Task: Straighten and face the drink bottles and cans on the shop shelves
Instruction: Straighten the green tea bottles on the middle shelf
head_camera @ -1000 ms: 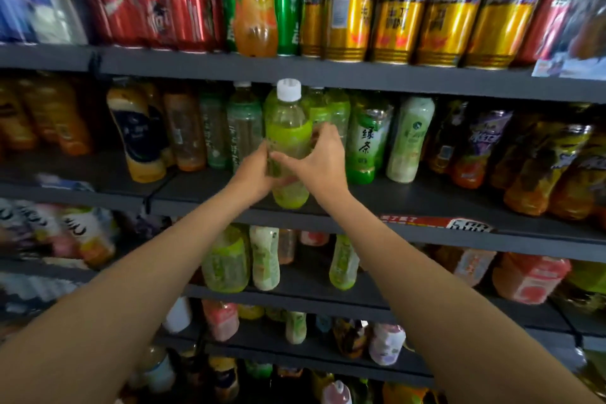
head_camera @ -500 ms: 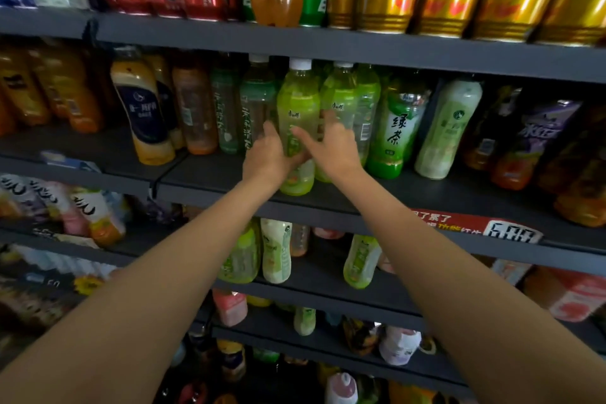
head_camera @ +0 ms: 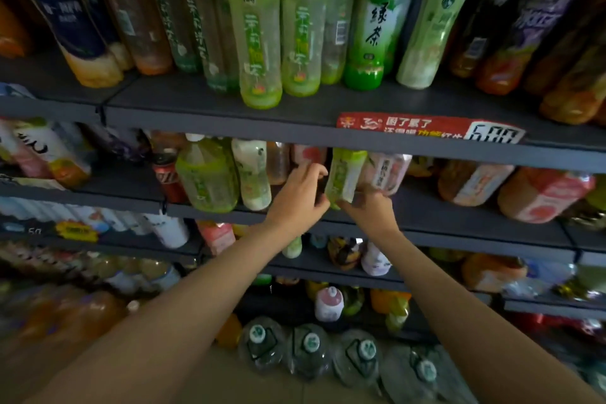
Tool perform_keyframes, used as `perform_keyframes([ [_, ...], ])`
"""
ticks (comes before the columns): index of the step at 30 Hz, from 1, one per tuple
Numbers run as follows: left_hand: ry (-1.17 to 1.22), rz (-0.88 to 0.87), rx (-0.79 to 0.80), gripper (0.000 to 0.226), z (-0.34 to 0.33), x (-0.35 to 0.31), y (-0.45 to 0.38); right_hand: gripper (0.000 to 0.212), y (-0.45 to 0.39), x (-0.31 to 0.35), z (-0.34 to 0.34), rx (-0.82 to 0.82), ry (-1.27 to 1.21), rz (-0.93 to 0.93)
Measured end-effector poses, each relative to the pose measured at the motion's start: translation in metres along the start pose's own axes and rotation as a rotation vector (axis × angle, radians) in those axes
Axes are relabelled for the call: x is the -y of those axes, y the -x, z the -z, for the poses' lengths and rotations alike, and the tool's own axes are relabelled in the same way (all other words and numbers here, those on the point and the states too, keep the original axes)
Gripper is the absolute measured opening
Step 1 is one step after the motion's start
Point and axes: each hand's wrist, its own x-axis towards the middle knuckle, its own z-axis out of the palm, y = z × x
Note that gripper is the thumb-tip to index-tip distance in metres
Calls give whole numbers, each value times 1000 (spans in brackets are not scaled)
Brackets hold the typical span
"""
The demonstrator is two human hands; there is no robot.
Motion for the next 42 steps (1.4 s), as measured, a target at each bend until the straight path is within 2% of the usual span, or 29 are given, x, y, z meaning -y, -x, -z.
perform_keyframes([
  [2,76,226,171,51,-13,3,-16,58,-12,-5,-4,-29,-83,-102],
  [3,134,310,208,56,-17,3,-26,65,-19,-5,-6,-48,-115,-131],
  [7,307,465,269,61,-32,1,-53,81,-49,-10,-18,-109,-261,-176],
  [11,313,498,260,59,-40,8,-46,89,-66,-8,-32,-127,-262,-151],
  [15,322,511,272,68,-30,20,-31,77,-69,3,-28,-155,-189,-170],
  [19,477,515,292,85,-8,24,-15,71,-32,9,-21,-46,-184,-93],
  [21,448,441,366,91,6,22,0,68,0,12,-22,43,-204,-15],
  [25,415,382,473,77,39,14,33,68,61,31,-30,208,-155,65],
  [28,441,326,485,83,74,3,45,65,85,55,-19,198,-172,115],
  [31,597,289,336,65,119,-17,42,62,89,90,14,110,-207,209],
  [34,685,254,147,63,153,-31,26,57,81,131,54,-10,-297,292],
  [38,592,330,-3,70,175,-30,-3,61,47,177,94,-234,-357,372],
  [42,498,367,-169,66,174,-22,-35,69,-4,193,107,-221,-254,310],
])
